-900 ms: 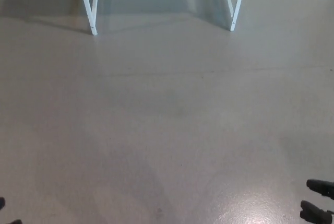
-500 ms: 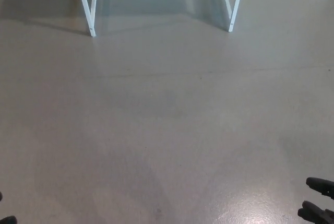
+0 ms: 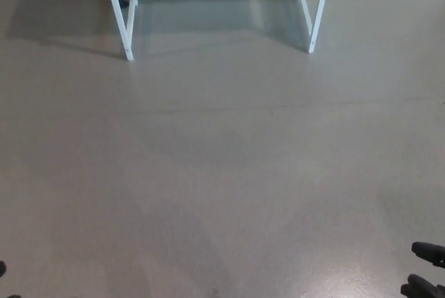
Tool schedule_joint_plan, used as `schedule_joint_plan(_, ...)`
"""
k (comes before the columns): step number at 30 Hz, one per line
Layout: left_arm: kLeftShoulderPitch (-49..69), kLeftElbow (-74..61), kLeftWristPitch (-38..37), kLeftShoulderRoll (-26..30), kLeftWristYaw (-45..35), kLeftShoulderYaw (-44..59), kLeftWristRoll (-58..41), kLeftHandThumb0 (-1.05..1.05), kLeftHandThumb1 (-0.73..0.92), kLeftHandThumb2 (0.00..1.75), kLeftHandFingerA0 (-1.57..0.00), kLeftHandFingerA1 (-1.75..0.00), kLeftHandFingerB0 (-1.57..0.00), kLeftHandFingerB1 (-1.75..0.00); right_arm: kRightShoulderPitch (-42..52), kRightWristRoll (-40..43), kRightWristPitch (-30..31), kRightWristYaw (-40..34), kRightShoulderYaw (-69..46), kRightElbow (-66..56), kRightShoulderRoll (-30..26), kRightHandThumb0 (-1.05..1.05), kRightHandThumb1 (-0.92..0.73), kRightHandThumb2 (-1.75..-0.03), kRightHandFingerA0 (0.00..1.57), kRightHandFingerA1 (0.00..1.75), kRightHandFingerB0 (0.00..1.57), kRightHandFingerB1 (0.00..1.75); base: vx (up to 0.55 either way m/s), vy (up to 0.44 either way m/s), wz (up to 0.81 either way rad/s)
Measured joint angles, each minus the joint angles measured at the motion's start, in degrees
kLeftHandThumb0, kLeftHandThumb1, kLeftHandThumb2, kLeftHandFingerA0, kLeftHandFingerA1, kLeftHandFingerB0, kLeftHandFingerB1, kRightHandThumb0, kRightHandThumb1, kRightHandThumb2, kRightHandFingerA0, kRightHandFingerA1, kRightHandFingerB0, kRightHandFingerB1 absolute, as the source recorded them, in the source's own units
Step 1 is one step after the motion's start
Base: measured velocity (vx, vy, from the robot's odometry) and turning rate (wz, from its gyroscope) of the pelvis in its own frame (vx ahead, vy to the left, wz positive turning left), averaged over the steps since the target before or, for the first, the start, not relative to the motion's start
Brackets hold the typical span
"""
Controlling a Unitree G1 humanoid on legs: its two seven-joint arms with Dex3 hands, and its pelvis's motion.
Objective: The robot walk towards a table in front and uses its left hand to pick up the pot from the base and places it on the table
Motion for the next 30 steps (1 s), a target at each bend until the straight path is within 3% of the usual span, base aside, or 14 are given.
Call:
schedule_joint_plan(6, 0.23, 0.27, -0.77, 0.61, 0.44, -0.76, 0.1, -0.12, 0.51, 0.55, -0.4, -0.38, -0.46, -0.36, 0.19, -0.04, -0.61, 0.06, 0.88, 0.74, 0.52, -0.64, -0.31, -0.66, 0.84, 0.51, 0.61, 0.46, 0.18, 0.305, -0.21)
schedule_joint_plan(12, 0.57, -0.37, -0.92, 1.37, 0.8, -0.95, 0.03, -0.13, 0.53, 0.56, -0.37, -0.37, -0.41, -0.35, 0.13, -0.17, -1.65, 0.0, 1.68, 1.04, 0.54, -0.64, -0.32, -0.66, 0.86, 0.52, 0.59, 0.45, 0.24, 0.11, 0.06)
schedule_joint_plan(30, 0.89, -0.14, -1.71, 1.04, 0.61, -1.66, -0.1, -0.13, 0.52, 0.55, -0.39, -0.38, -0.41, -0.35, 0.02, -0.67, -2.86, -1.37, 2.89, 0.83, -0.74, -0.68, -0.33, -0.68, 0.85, 0.52, 0.58, 0.45, 0.28, -0.16, 0.15)
